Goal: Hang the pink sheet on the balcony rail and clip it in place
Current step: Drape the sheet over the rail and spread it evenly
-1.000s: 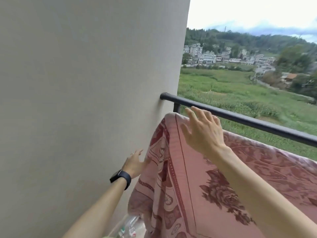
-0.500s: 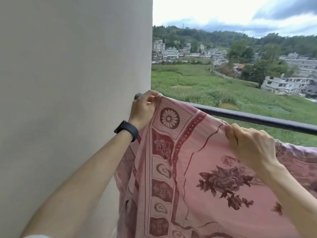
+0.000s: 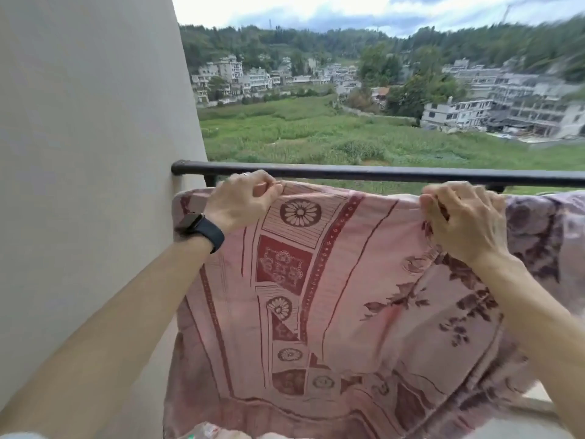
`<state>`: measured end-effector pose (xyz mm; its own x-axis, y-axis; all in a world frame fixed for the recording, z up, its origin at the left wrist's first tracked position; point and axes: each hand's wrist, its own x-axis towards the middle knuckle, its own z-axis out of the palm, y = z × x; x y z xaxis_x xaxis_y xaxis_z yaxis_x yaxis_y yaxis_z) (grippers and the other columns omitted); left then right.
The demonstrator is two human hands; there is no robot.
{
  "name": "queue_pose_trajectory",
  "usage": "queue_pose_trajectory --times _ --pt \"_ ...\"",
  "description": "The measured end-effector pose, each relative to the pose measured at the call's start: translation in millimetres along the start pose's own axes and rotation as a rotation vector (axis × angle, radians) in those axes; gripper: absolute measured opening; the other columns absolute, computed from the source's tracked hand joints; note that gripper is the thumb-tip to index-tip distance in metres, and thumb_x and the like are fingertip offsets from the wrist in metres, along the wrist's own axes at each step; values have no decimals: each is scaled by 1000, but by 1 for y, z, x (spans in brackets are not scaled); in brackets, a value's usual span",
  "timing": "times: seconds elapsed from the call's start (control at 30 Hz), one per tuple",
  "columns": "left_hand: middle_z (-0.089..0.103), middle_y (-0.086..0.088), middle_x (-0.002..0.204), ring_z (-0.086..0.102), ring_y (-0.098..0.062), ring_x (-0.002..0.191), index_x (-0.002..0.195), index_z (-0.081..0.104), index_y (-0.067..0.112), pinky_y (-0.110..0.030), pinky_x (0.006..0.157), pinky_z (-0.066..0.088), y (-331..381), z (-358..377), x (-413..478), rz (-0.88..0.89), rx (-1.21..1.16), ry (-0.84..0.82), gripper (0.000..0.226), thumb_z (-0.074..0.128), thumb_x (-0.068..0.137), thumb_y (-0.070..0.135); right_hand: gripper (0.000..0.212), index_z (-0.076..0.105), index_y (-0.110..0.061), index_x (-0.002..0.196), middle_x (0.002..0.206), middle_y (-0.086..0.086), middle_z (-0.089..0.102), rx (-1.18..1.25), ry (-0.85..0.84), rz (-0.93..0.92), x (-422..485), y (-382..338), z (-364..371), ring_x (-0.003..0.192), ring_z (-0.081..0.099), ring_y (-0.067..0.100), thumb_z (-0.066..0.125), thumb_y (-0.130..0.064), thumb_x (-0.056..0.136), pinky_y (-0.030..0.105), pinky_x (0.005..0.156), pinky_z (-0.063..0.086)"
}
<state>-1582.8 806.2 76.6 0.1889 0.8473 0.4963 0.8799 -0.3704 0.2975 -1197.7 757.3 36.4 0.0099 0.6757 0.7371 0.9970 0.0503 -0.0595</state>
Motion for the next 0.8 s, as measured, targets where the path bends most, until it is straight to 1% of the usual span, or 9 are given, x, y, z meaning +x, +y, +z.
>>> queue_pose_trajectory --times 0.07,0.17,0.27,0.33,0.37,0.47,0.57,0.7,0.8 --pt "69 -2 114 59 -26 112 123 54 40 -46 94 48 -25 5 -9 -119 102 28 54 33 88 75 50 52 -21 133 123 14 63 59 9 -32 -7 12 9 110 55 33 32 -53 100 45 101 30" --pt "68 -4 116 58 -29 112 123 59 37 -48 100 41 -43 10 -15 -143 172 104 61 23 91 74 51 54 -11 129 117 14 63 104 91 -69 -7 20 20 107 53 31 28 -46 103 45 106 28" --pt "72 -6 93 66 -30 86 107 68 29 -39 79 48 -26 8 -4 -95 81 279 37 39 101 51 44 59 -7 112 103 13 63 93 141 -47 8 7 30 96 53 32 28 -38 106 45 100 31" --pt "73 -3 84 67 -22 71 101 67 18 -29 60 48 8 11 7 -31 -71 362 33 45 102 42 38 60 -6 101 92 11 64 85 183 -39 12 4 31 87 55 31 34 -33 106 44 93 33" --pt "74 -1 84 67 -19 70 100 66 16 -29 59 50 23 13 13 11 -107 373 34 44 102 42 36 61 -6 97 88 11 65 92 206 -36 14 4 32 83 56 30 36 -30 106 43 91 34" --pt "71 -1 98 66 -25 91 113 60 27 -43 83 53 49 27 27 -1 7 203 38 38 98 54 41 60 -5 92 85 12 66 110 179 19 14 24 26 82 59 33 31 -30 107 45 90 38" --pt "68 -4 116 57 -27 116 129 54 38 -59 111 25 43 45 26 -40 223 -55 46 26 98 59 48 58 -6 92 88 14 66 16 117 107 8 63 21 88 58 35 22 -34 106 48 98 36" --pt "66 -3 123 49 -27 127 132 53 40 -62 116 8 50 67 23 -45 187 12 45 26 100 56 45 64 -7 100 110 17 68 20 70 286 12 82 19 109 56 35 28 -33 101 49 113 24" --pt "57 4 137 35 -22 139 136 48 44 -61 115 -3 54 78 20 -41 129 29 40 30 101 51 38 68 -16 110 131 9 64 153 73 385 18 40 20 128 48 28 35 -32 99 51 119 12"
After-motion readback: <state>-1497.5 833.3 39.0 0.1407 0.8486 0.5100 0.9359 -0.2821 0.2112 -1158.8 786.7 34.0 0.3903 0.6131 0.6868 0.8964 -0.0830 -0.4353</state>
